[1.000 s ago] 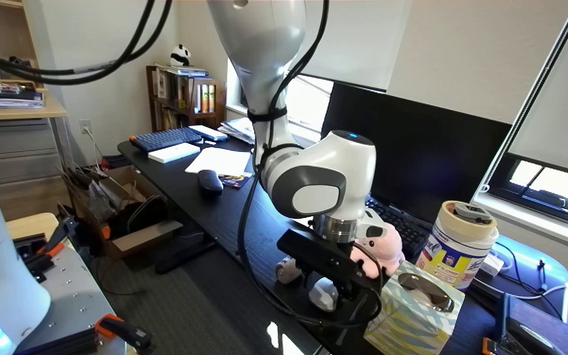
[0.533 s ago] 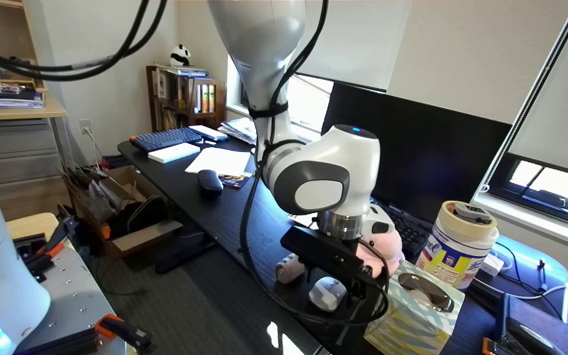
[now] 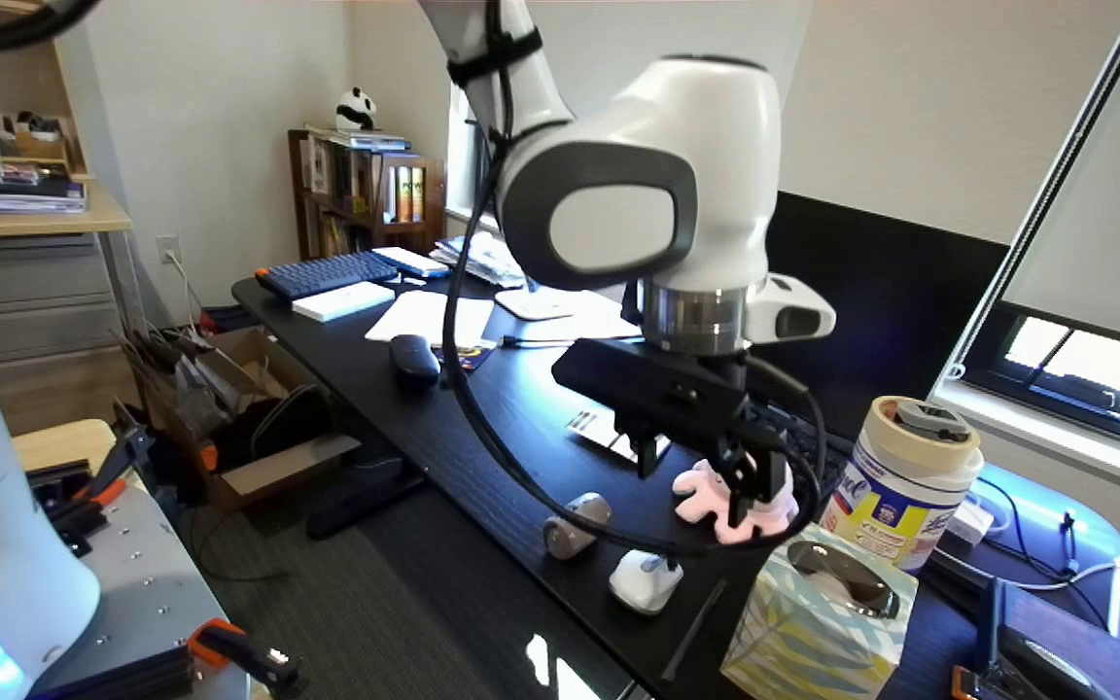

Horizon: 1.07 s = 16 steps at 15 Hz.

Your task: Move the white mouse next to the coloured box

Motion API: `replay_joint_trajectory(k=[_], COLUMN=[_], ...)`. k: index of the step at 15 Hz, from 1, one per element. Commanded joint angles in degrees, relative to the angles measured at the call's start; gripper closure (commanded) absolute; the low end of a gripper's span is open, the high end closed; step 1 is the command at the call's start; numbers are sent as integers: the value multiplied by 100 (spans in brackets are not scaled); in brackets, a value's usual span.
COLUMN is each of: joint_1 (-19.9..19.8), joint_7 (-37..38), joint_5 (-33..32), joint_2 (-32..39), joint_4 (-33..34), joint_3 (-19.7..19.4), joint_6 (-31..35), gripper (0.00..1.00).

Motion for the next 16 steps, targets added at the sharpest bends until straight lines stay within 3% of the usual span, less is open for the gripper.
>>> replay_joint_trajectory(k=[1,4,6,8,9,10,11,12,14,16], joint_1=[374,931,1050,340,217,388,823,918,1142,1167], joint_7=[-529,122,930,1850,2297,2668,3174,2713,3238,3274], joint_5=[759,455,-256,-936,-1195,-1377,-1705,-1611,-1805,-1816], joint_2=[-1479,-2557,-3268,-3751,-3993,-4180,-4187,-3865,-4096,-4152], joint_4=[-803,-1262,-1666,-2075,-2249,-2345,-2154,-2091,-2106,-2104], joint_3=[-263,-741,-655,426,837,1051,959,406,655,652], joint_6=[-709,-1105,-1202,-1110,-1194,-1480,-1905,-1485,-1848,-1894], gripper=[0,0,0,0,0,0,0,0,0,0])
